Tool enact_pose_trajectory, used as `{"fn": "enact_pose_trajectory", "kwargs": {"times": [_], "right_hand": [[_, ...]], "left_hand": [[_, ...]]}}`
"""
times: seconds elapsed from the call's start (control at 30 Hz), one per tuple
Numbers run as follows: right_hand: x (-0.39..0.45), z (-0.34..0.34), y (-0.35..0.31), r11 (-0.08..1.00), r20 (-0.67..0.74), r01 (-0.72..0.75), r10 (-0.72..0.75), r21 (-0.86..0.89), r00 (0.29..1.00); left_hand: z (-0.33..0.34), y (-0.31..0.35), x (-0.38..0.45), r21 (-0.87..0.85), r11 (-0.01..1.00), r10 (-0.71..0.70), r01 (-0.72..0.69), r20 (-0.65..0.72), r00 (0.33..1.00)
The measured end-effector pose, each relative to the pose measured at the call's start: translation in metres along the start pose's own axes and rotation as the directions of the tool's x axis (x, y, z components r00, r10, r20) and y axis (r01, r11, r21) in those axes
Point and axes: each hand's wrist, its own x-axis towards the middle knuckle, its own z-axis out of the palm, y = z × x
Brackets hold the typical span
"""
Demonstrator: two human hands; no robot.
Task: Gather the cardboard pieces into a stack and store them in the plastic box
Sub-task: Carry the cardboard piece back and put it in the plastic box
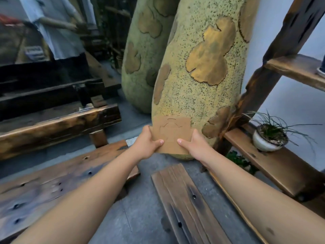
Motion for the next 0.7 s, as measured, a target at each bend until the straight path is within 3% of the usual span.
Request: {"fn": "enact_pose_trajectory", "kwargs": {"times": [0.4, 0.7], "right_hand": [[0.035, 0.072, -0.031, 0.994, 0.238, 0.106, -0.109, 0.025, 0.965], [0.066, 0.156, -0.066, 0.974, 0.538, 0.223, -0.201, 0.025, 0.819]], "left_hand": [[-0.053, -0.046, -0.018, -0.006, 0.980, -0.195, 0.196, -0.159, 0.968], [-0.096, -0.097, -0.058, -0.191, 0.903, -0.429, 0.384, -0.401, 0.809]]}}
